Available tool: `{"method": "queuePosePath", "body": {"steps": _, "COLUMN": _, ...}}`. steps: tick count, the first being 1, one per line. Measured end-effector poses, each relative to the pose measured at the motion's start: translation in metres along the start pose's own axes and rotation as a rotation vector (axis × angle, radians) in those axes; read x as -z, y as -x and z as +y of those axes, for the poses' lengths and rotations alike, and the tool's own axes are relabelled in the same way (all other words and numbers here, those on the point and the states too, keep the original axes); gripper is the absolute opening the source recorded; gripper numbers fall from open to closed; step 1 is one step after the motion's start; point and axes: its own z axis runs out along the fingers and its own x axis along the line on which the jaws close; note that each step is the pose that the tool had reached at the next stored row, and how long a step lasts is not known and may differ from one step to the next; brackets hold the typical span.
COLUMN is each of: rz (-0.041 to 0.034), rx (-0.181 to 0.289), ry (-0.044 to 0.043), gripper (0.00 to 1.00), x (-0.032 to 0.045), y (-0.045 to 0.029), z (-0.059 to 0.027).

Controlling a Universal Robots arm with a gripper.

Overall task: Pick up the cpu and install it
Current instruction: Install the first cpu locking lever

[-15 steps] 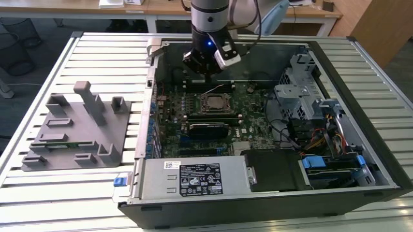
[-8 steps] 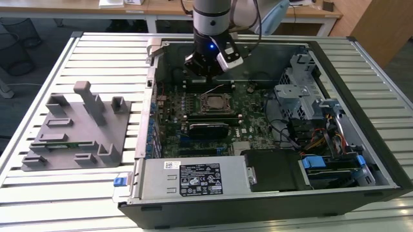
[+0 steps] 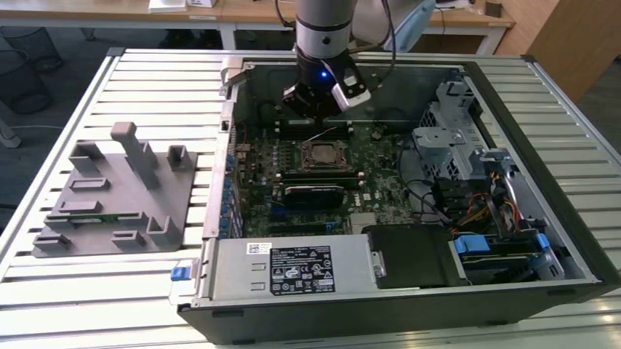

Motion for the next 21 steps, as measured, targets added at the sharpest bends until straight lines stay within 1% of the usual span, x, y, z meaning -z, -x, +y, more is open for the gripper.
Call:
{"method": "queuePosePath", "body": {"steps": 14, "rz": 0.0008, "rx": 0.013, "ry": 0.0005, "gripper": 0.11, "x": -0.0065, "y": 0.0086, "z": 0.0024}}
{"method": "queuePosePath", "body": {"steps": 15, "rz": 0.0007, "rx": 0.014, "ry": 0.0006, "gripper": 0.11, "x": -0.0079, "y": 0.0103, "z": 0.0024}}
{"method": "queuePosePath", "body": {"steps": 21, "rz": 0.0008, "rx": 0.015, "ry": 0.0007, "gripper": 0.11, "x": -0.0112, "y": 0.0145, "z": 0.0021}}
